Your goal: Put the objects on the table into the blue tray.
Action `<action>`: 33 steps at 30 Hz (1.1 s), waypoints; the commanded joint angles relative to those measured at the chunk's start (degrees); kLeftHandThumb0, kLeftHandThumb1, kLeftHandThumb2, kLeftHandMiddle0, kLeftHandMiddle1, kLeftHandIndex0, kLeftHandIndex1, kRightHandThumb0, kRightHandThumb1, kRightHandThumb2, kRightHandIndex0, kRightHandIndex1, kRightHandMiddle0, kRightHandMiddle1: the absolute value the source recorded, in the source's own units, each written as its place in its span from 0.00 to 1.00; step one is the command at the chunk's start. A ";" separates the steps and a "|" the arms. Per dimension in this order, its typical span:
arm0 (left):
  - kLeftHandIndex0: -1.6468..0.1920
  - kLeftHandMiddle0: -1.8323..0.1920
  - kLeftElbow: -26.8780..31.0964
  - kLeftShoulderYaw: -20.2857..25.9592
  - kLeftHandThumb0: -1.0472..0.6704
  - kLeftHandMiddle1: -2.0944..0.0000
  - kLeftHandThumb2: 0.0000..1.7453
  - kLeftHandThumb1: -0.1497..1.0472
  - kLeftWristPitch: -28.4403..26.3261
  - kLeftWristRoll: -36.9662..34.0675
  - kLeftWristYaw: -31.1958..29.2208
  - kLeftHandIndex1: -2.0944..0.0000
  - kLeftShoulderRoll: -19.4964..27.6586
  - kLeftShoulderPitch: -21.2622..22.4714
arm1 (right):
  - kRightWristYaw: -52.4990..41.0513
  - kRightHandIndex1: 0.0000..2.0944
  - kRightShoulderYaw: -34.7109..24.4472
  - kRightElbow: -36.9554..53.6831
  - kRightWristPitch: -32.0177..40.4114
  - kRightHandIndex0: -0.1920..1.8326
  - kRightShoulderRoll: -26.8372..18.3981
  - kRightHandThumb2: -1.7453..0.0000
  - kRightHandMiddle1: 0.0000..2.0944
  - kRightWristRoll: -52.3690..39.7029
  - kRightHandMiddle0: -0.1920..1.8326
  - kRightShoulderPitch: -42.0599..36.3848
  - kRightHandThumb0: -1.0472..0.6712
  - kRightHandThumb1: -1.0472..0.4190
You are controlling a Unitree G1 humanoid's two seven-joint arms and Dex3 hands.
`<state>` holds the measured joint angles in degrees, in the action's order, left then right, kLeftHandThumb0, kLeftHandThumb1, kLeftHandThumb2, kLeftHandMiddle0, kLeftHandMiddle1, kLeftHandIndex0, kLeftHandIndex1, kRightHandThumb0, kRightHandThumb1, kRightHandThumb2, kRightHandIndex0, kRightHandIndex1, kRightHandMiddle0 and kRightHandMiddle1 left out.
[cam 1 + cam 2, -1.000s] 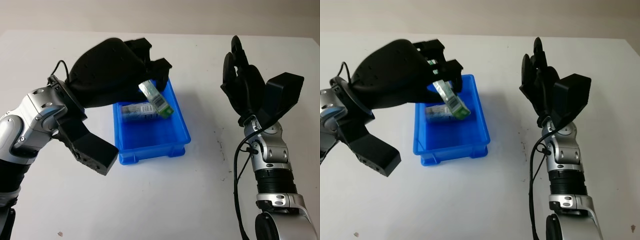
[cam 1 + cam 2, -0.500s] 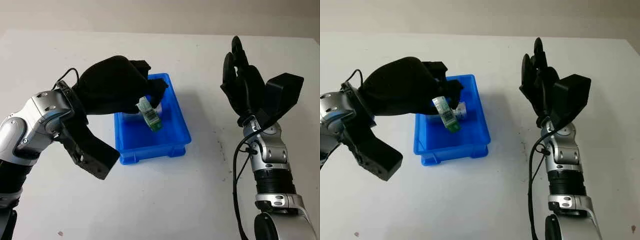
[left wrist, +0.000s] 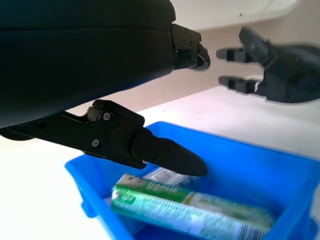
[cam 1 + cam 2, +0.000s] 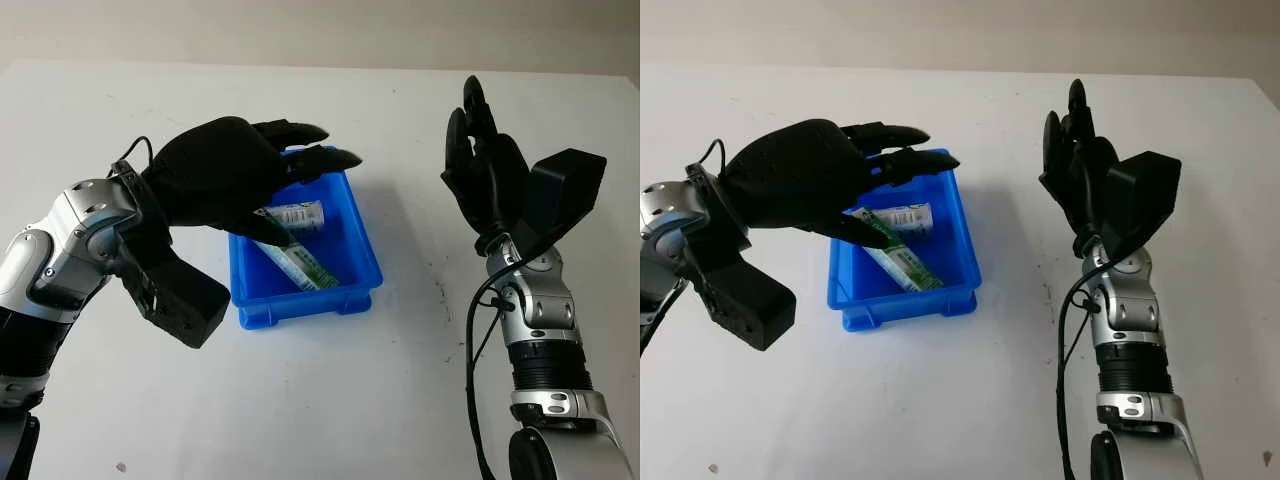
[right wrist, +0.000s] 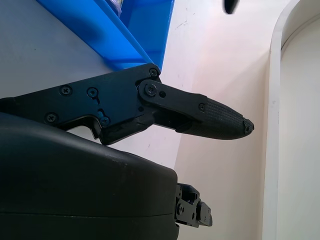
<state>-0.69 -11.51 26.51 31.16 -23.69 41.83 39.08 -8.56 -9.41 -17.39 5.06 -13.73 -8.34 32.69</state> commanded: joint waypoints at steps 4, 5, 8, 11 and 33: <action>0.99 0.97 -0.04 1.42 0.22 0.99 0.03 0.96 -2.19 -6.00 -4.24 0.97 -0.55 2.08 | 0.19 0.00 0.14 0.81 -0.21 0.00 0.12 0.61 0.00 0.30 0.00 -0.05 0.19 0.00; 0.99 0.98 0.07 1.63 0.21 1.00 0.03 0.96 -3.14 -7.48 -5.51 0.98 -0.58 2.27 | 0.22 0.00 0.13 0.79 -0.29 0.00 0.20 0.60 0.00 0.28 0.00 -0.05 0.19 0.00; 1.00 1.00 0.60 3.44 0.17 1.00 0.07 0.99 -8.07 -12.73 -8.58 1.00 -1.14 2.17 | 0.18 0.00 -0.02 0.54 -0.59 0.00 0.49 0.60 0.00 0.03 0.00 0.01 0.20 0.00; 1.00 1.00 -0.51 7.51 0.13 1.00 0.26 1.00 -14.92 -20.13 -8.65 1.00 -3.41 1.16 | -0.26 0.00 -0.10 0.64 -0.81 0.00 0.69 0.60 0.00 -0.35 0.00 -0.10 0.20 0.00; 1.00 1.00 -14.80 27.56 0.18 1.00 0.38 1.00 -26.88 -41.15 14.75 1.00 -22.38 -4.49 | -0.83 0.00 -0.84 -0.21 -1.19 0.00 0.31 0.57 0.00 -1.35 0.00 1.81 0.19 0.00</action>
<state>-14.69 15.84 -1.52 -9.68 -9.25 20.12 35.66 -9.48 -9.75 -17.49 4.51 -13.30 -9.51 33.62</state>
